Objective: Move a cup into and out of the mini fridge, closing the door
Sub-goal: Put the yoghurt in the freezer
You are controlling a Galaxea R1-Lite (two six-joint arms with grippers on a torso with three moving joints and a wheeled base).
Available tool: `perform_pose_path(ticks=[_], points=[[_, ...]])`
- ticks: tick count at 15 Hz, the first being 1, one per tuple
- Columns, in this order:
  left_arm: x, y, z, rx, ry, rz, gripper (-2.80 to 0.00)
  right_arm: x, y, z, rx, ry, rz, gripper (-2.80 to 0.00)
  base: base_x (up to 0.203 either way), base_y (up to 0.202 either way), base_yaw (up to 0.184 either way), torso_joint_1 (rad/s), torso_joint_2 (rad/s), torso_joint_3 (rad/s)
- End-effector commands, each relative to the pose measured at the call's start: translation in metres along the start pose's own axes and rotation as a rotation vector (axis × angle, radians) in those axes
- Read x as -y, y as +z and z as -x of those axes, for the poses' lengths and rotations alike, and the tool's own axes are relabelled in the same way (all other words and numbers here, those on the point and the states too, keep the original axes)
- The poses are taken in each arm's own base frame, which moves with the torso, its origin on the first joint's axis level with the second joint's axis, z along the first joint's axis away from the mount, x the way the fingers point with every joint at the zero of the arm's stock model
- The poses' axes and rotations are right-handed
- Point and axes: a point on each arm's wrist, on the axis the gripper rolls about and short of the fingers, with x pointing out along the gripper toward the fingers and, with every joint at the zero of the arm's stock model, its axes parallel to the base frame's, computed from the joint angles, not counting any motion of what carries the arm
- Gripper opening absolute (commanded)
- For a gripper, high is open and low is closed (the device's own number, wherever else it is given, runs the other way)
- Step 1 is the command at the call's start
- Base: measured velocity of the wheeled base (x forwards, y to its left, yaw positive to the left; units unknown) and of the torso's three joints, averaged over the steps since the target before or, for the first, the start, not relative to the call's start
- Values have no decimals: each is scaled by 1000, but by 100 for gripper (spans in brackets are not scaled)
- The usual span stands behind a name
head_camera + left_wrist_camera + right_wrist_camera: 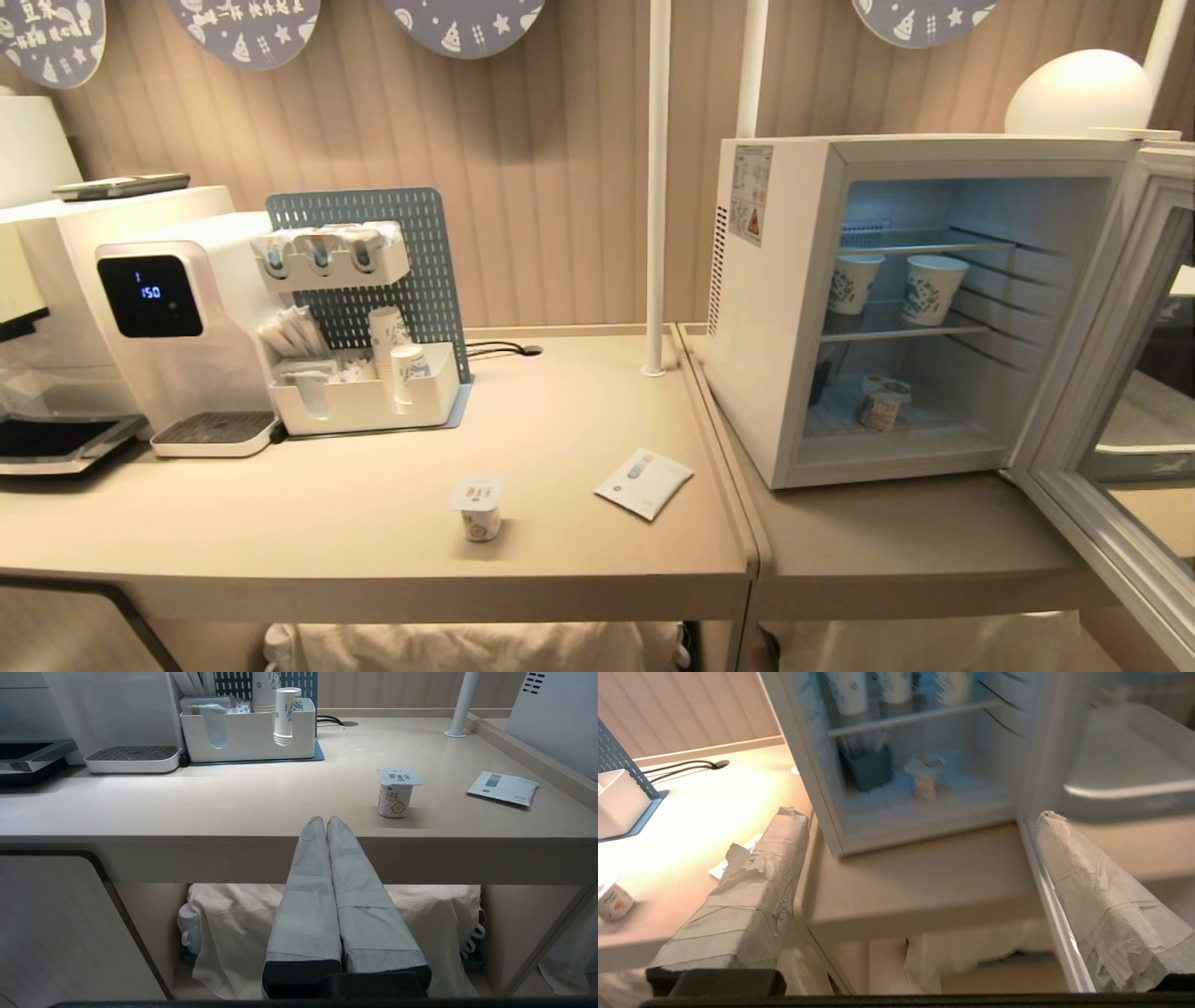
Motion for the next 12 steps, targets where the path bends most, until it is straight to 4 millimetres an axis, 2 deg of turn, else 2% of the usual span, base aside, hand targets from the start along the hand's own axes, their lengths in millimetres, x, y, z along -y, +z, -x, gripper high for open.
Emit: perform_pose_path(ticks=[1, 3, 4, 6, 8, 10, 12], points=[[0, -1, 0, -3, 1, 0, -280, 18, -30, 57, 19, -50, -27, 0, 0, 0, 0, 0, 0, 0], [0, -1, 0, -2, 1, 0, -280, 22, -61, 74, 12, -116, -43, 0, 0, 0, 0, 0, 0, 0], [0, -1, 0, -4, 0, 0, -280, 24, -78, 81, 40, -113, -38, -280, 0, 0, 0, 0, 0, 0], [0, 0, 0, -1, 0, 0, -280, 25, -107, 88, 103, -83, -16, -280, 0, 0, 0, 0, 0, 0], [0, 0, 0, -1, 0, 0, -280, 25, -136, 70, 55, -62, 14, -280, 0, 0, 0, 0, 0, 0], [0, -1, 0, -2, 0, -1, -280, 22, -143, 59, 95, 32, 62, -280, 0, 0, 0, 0, 0, 0], [0, 0, 0, -2, 1, -1, -280, 21, -149, 55, 79, 79, 128, -280, 0, 0, 0, 0, 0, 0]])
